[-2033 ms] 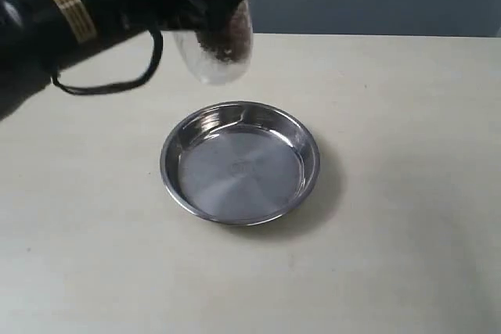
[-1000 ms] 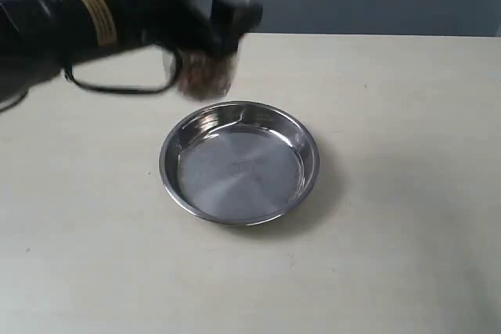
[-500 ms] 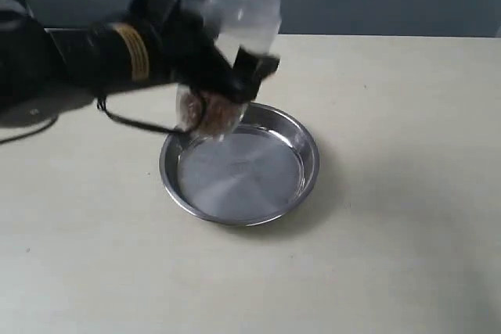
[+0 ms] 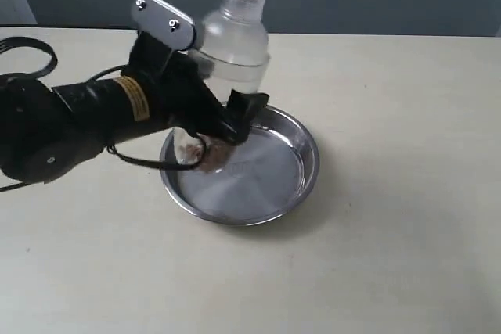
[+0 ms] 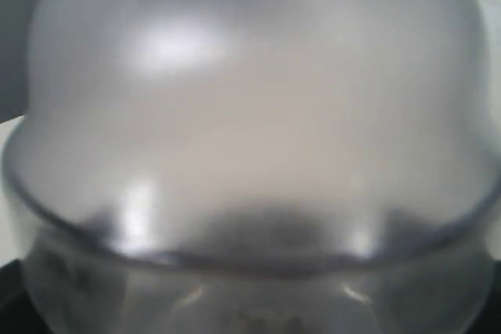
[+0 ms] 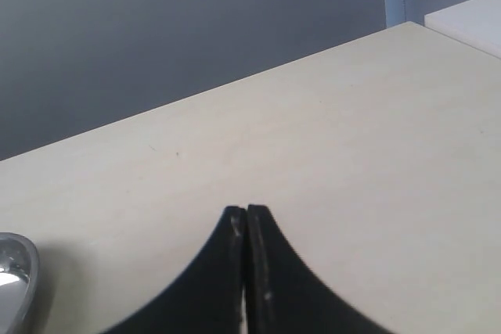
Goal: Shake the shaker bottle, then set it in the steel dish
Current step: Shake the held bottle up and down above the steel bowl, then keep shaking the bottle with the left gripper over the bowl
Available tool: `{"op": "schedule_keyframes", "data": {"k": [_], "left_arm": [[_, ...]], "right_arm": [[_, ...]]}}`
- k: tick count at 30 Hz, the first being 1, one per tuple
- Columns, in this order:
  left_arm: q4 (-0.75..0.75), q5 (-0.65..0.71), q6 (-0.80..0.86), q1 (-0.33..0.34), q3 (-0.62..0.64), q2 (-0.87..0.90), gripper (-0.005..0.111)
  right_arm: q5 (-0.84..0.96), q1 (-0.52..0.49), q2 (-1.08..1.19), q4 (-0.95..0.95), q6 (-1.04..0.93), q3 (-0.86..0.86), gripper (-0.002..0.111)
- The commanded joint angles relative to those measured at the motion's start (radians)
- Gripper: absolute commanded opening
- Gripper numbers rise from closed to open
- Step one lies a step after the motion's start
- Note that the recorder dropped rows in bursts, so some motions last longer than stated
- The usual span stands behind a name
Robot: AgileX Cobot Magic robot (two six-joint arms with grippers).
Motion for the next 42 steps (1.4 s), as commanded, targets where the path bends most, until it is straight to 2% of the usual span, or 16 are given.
{"op": "schedule_keyframes", "data": {"k": [1, 3, 4, 5, 6, 7, 9, 10, 12, 15, 19, 23, 26, 30, 37, 42], "left_arm": [[-0.384, -0.038, 0.08, -0.004, -0.011, -0.028, 0.0], [0.086, -0.015, 0.025, -0.081, -0.011, -0.06, 0.0], [0.03, -0.03, 0.117, -0.098, -0.011, -0.066, 0.0], [-0.206, -0.054, 0.272, -0.064, -0.011, -0.055, 0.0], [-0.924, -0.195, 0.471, -0.003, -0.013, -0.023, 0.0], [-0.858, -0.043, 0.447, -0.005, -0.025, -0.028, 0.0], [-0.019, 0.104, 0.196, -0.097, -0.03, -0.064, 0.0], [-0.064, 0.049, 0.178, -0.084, -0.027, -0.066, 0.0], [-0.694, -0.086, 0.198, -0.019, -0.031, -0.054, 0.0], [0.011, 0.109, 0.178, -0.121, -0.052, -0.084, 0.0], [-0.794, -0.016, 0.248, -0.014, -0.048, -0.055, 0.0], [-0.069, 0.157, 0.276, -0.088, -0.056, -0.078, 0.0], [-0.608, 0.041, 0.262, 0.002, -0.041, -0.057, 0.0], [-0.183, 0.173, 0.255, -0.097, -0.046, -0.092, 0.0], [-0.359, -0.015, 0.295, -0.065, -0.044, -0.13, 0.0], [-0.858, 0.038, 0.52, 0.008, -0.008, -0.103, 0.0]], "right_arm": [[-0.007, 0.0, -0.004, -0.002, -0.003, 0.002, -0.001], [-0.007, 0.0, -0.004, -0.002, -0.003, 0.002, -0.001], [-0.007, 0.0, -0.004, -0.002, -0.003, 0.002, -0.001], [-0.007, 0.0, -0.004, -0.002, -0.003, 0.002, -0.001], [-0.007, 0.0, -0.004, -0.002, -0.003, 0.002, -0.001], [-0.007, 0.0, -0.004, -0.002, -0.003, 0.002, -0.001], [-0.007, 0.0, -0.004, -0.002, -0.003, 0.002, -0.001], [-0.007, 0.0, -0.004, -0.002, -0.003, 0.002, -0.001], [-0.007, 0.0, -0.004, -0.002, -0.003, 0.002, -0.001], [-0.007, 0.0, -0.004, -0.002, -0.003, 0.002, -0.001], [-0.007, 0.003, -0.004, -0.002, -0.003, 0.002, -0.001], [-0.007, 0.003, -0.004, -0.002, -0.003, 0.002, -0.001], [-0.007, 0.003, -0.004, -0.002, -0.003, 0.002, -0.001], [-0.007, 0.003, -0.004, -0.002, -0.003, 0.002, -0.001], [-0.007, 0.001, -0.004, -0.009, -0.003, 0.002, -0.001], [-0.007, 0.001, -0.004, -0.009, -0.003, 0.002, -0.001]]}}
